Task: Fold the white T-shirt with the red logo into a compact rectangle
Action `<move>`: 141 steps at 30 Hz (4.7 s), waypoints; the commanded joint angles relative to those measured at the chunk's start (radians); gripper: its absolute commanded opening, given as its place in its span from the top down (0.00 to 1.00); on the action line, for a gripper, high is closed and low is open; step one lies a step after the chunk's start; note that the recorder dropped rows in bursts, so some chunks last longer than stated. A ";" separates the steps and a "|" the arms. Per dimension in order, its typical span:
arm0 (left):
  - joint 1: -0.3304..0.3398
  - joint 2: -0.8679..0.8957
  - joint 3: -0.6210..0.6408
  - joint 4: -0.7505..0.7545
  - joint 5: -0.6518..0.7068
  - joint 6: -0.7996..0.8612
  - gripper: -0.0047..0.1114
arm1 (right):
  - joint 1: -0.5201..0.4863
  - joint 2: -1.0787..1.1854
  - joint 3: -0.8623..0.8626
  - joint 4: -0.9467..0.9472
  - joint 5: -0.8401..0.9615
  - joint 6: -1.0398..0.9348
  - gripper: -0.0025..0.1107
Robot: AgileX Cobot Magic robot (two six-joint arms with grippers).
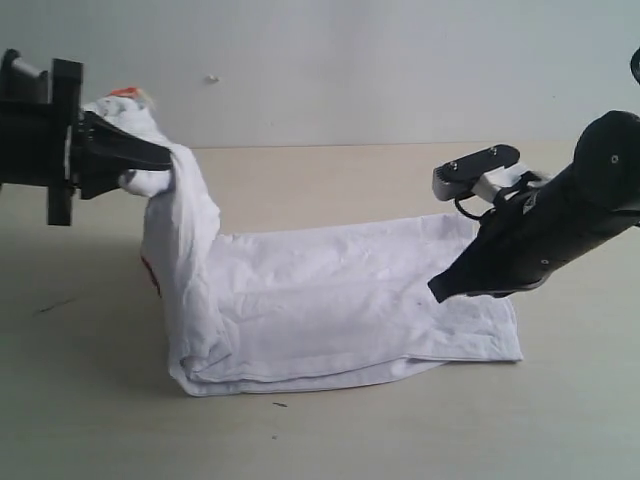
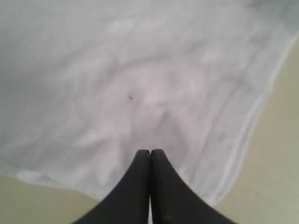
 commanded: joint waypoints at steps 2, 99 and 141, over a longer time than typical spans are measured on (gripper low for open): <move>-0.228 0.011 -0.044 -0.113 -0.208 0.003 0.95 | -0.043 -0.082 -0.006 -0.446 -0.061 0.481 0.98; -0.289 0.303 -0.367 0.806 -0.097 -0.264 0.45 | -0.047 0.130 -0.097 0.107 0.020 0.033 0.98; -0.289 -1.066 0.602 0.808 -0.925 -0.339 0.96 | -0.047 -1.000 0.377 -0.134 -0.194 0.232 0.98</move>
